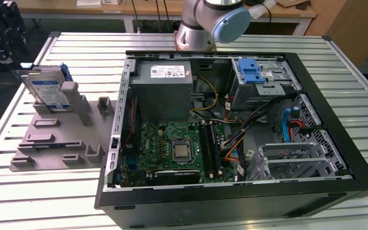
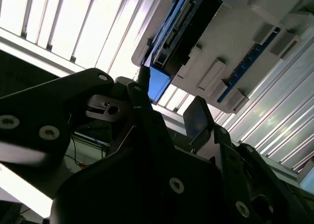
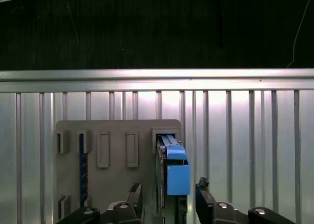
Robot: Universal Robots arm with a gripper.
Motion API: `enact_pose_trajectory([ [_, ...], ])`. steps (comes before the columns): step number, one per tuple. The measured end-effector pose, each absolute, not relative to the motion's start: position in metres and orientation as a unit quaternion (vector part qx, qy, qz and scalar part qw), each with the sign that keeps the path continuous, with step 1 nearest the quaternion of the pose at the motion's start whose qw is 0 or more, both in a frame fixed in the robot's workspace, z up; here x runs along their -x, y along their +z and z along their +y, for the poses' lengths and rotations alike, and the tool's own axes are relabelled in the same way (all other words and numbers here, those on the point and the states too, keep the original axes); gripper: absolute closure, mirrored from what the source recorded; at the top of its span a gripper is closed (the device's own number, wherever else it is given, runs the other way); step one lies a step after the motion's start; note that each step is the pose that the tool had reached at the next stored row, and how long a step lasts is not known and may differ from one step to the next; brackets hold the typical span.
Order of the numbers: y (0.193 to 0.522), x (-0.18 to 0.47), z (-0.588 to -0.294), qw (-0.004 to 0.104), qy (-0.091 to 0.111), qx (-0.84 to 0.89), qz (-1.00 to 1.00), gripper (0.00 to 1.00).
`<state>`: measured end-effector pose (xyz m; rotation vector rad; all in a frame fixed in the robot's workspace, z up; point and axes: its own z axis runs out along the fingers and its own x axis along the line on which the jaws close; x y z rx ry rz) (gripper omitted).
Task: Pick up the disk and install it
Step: 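Pick up the disk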
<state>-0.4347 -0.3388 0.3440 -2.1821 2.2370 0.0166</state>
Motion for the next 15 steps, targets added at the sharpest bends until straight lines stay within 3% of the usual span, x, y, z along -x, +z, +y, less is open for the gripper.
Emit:
enact_pose_trajectory([
  [3, 0.3442, 0.4347, -0.3388, 0.008, 0.005, 0.698, 0.716, 0.47],
  [4, 0.3442, 0.4347, -0.3389, 0.008, 0.005, 0.698, 0.716, 0.54],
  [8, 0.3444, 0.4347, -0.3388, 0.008, 0.005, 0.698, 0.716, 0.55],
  [9, 0.3445, 0.4347, -0.3389, 0.008, 0.005, 0.698, 0.716, 0.62],
  [14, 0.3448, 0.4347, -0.3388, 0.008, 0.005, 0.698, 0.716, 0.64],
  [15, 0.3449, 0.4347, -0.3388, 0.008, 0.005, 0.698, 0.716, 0.73],
])
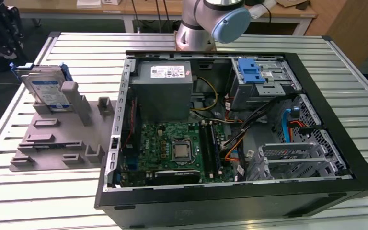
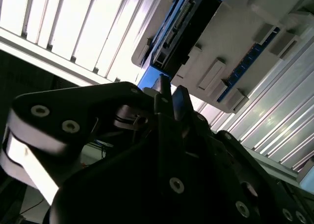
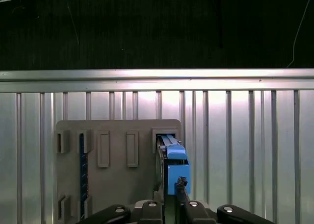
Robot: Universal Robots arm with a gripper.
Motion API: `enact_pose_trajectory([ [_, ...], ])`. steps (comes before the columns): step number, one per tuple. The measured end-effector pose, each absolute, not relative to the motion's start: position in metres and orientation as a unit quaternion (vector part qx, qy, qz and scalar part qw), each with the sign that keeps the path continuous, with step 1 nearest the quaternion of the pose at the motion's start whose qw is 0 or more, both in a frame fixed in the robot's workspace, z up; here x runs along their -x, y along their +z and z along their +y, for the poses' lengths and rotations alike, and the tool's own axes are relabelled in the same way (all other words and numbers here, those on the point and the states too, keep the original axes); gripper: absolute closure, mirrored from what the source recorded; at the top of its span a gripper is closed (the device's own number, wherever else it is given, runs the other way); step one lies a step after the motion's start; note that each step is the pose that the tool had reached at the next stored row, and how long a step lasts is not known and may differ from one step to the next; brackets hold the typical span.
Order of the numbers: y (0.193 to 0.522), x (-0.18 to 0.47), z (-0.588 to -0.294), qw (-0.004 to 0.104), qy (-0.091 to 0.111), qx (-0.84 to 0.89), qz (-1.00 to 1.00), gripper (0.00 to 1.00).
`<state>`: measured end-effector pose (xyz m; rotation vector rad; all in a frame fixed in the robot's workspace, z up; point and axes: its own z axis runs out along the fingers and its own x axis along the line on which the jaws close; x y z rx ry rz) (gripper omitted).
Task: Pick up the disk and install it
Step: 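Pick up the disk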
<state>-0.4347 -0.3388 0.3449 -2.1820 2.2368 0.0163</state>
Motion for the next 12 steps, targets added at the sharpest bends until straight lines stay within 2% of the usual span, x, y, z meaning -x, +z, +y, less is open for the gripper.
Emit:
enact_pose_trajectory([
  [1, 0.3449, 0.4347, -0.3388, 0.008, 0.005, 0.698, 0.716, 0.82],
  [2, 0.345, 0.4347, -0.3389, 0.008, 0.005, 0.698, 0.716, 0.82],
  [3, 0.345, 0.4347, -0.3388, 0.008, 0.005, 0.698, 0.716, 0.88],
  [12, 0.3456, 0.4347, -0.3389, 0.008, 0.005, 0.698, 0.716, 0.89],
])
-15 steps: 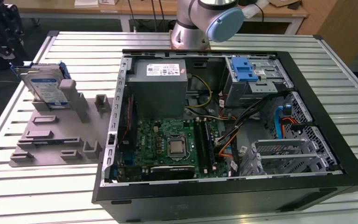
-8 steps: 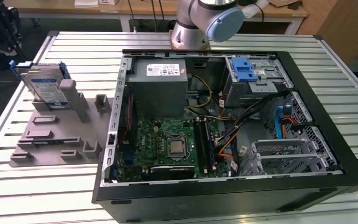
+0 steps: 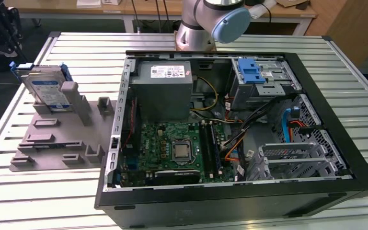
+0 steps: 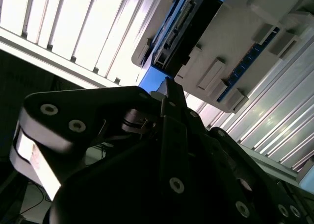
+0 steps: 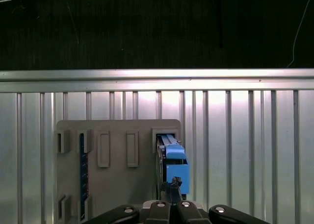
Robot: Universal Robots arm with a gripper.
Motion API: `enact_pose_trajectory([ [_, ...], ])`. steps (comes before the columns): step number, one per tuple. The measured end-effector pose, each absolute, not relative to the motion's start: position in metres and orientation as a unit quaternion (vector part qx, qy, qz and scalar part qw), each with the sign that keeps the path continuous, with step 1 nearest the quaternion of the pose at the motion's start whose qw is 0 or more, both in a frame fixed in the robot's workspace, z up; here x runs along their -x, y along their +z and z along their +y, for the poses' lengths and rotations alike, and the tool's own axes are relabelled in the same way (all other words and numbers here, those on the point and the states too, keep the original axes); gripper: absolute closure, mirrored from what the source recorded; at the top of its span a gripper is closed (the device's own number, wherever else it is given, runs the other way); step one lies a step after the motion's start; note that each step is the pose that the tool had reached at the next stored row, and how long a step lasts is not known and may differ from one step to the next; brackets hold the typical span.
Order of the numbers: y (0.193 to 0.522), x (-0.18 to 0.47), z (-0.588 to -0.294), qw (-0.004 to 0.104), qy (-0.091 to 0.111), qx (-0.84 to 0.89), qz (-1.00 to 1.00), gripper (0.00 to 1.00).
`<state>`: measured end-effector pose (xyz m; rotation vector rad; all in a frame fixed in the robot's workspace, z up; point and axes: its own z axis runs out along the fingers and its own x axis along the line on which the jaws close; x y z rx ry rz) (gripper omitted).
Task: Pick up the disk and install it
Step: 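Pick up the disk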
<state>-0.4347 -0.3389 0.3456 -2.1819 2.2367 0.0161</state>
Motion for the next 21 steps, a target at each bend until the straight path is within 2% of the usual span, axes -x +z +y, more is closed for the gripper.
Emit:
enact_pose_trajectory([
  [10, 0.3461, 0.4347, -0.3389, 0.009, 0.005, 0.698, 0.716, 0.89],
  [11, 0.3462, 0.4347, -0.3388, 0.009, 0.005, 0.698, 0.716, 0.82],
  [16, 0.3465, 0.4347, -0.3388, 0.009, 0.005, 0.698, 0.716, 0.82],
  [17, 0.3465, 0.4347, -0.3388, 0.009, 0.005, 0.698, 0.716, 0.75],
  [21, 0.3468, 0.4347, -0.3389, 0.009, 0.005, 0.698, 0.716, 0.75],
])
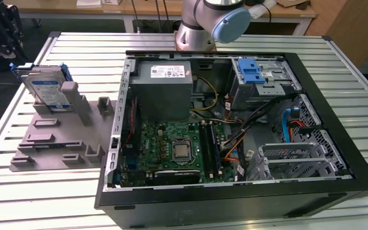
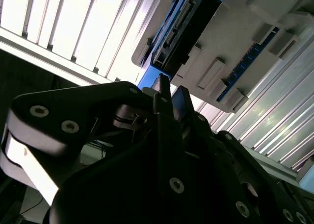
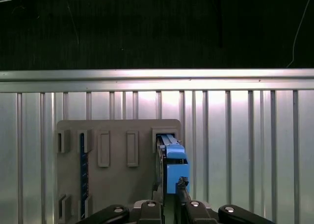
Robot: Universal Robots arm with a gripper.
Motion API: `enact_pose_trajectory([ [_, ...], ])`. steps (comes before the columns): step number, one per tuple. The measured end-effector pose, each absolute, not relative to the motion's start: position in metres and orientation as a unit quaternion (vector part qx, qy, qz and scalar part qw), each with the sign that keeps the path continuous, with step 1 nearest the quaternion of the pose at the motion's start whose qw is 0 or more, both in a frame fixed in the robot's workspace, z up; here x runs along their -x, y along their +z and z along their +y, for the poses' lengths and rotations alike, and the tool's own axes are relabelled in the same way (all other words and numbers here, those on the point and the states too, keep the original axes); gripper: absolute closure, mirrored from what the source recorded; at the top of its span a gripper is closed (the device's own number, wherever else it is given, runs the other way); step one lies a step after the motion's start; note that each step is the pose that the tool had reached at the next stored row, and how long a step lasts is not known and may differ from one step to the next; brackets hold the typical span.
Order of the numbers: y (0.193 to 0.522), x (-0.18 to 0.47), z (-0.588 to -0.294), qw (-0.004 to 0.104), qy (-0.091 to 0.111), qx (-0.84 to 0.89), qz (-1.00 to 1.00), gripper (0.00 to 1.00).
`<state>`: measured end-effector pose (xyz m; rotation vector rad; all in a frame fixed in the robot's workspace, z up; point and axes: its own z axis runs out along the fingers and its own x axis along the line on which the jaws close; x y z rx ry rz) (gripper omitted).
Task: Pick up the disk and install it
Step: 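Pick up the disk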
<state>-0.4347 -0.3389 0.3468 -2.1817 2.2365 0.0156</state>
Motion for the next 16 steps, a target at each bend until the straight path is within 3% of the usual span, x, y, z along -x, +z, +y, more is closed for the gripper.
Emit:
enact_pose_trajectory([
  [2, 0.3469, 0.4347, -0.3388, 0.009, 0.005, 0.698, 0.716, 0.74],
  [3, 0.3469, 0.4347, -0.3388, 0.009, 0.005, 0.698, 0.716, 0.65],
  [5, 0.3459, 0.4347, -0.3388, 0.009, 0.005, 0.698, 0.716, 0.65],
  [6, 0.3459, 0.4347, -0.3388, 0.009, 0.005, 0.698, 0.716, 0.59],
  [16, 0.3434, 0.4347, -0.3389, 0.009, 0.005, 0.698, 0.716, 0.59],
])
